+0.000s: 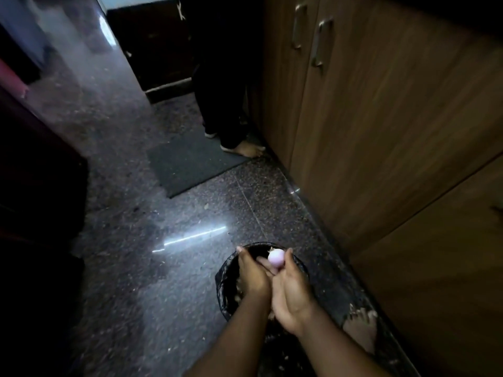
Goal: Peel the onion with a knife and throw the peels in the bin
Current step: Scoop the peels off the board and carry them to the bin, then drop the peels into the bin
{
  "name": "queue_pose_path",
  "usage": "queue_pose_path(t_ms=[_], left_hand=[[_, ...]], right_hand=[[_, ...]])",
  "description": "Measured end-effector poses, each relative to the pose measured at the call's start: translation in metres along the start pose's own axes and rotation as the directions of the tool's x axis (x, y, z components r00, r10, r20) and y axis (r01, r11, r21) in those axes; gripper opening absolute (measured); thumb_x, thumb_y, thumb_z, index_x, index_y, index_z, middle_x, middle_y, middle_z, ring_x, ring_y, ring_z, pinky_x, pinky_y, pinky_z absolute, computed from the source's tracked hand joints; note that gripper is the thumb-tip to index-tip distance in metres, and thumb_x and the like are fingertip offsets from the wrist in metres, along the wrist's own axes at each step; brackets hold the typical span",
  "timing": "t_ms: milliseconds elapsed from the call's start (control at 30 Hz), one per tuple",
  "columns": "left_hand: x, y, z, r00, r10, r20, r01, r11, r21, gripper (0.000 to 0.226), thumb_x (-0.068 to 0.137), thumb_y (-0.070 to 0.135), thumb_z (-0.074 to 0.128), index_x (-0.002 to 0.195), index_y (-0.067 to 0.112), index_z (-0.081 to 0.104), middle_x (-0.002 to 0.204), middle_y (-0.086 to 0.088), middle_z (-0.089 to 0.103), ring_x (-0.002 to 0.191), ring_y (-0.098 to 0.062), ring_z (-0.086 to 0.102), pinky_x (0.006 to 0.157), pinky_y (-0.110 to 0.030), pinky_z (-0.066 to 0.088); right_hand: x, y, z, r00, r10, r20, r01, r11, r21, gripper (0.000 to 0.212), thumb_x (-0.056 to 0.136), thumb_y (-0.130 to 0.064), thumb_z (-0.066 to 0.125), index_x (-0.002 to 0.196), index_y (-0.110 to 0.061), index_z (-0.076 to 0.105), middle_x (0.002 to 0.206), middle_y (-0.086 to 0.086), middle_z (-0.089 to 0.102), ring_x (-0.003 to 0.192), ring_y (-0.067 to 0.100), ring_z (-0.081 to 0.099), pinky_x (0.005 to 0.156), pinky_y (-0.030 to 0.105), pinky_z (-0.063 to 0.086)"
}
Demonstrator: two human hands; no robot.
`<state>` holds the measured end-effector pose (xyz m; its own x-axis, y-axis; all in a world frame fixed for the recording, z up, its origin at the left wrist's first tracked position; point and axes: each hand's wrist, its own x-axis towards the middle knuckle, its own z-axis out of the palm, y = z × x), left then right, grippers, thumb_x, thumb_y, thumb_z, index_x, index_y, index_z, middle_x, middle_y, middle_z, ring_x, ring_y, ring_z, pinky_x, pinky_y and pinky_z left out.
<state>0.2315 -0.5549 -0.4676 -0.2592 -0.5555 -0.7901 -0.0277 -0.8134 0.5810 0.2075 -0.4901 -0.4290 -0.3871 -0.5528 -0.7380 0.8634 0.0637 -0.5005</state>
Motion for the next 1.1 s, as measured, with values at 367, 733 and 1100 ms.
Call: queue_pose_path(t_ms=[367,733,1100], left_hand=[[-0.046,0.017,-0.018,0.861,0.451,-0.235,-0.037,0.516,0.856,0.035,0.100,0.039,0.052,0.125,0.022,0.069,0.129,-0.015,0.072,0.128,-0.037,0.061,0.114,-0.043,0.040],[-0.309,-0.043,0.155,0.431,0.744,0.511,-0.898,0.411,0.158,0.046,0.102,0.047,0.045,0.064,0.020,0.047,0.056,0.007,0.052,0.054,-0.002,0.048,0.058,-0.031,0.040],[-0.591,-0.142,0.277,-0.257,0.435,0.863,-0.930,0.132,-0.344,0.042,0.101,0.054,0.038,0.094,0.020,0.061,0.080,0.003,0.068,0.077,-0.022,0.066,0.068,-0.046,0.053]], right_hand=[[-0.064,-0.046,-0.010,0.973,-0.227,0.040,0.230,0.961,-0.153,0.052,0.108,-0.046,0.034,0.130,-0.004,0.055,0.116,0.016,0.070,0.116,0.029,0.066,0.093,0.029,0.054],[-0.328,-0.151,-0.140,0.513,-0.858,-0.007,0.680,0.412,-0.606,0.028,0.087,-0.004,0.079,0.109,-0.014,0.067,0.092,-0.023,0.078,0.083,-0.009,0.068,0.076,0.010,0.050],[-0.604,-0.231,-0.326,-0.073,-0.973,-0.220,0.418,0.170,-0.892,0.036,0.077,-0.016,0.087,0.107,-0.030,0.073,0.108,-0.004,0.077,0.100,0.014,0.074,0.093,0.041,0.060]])
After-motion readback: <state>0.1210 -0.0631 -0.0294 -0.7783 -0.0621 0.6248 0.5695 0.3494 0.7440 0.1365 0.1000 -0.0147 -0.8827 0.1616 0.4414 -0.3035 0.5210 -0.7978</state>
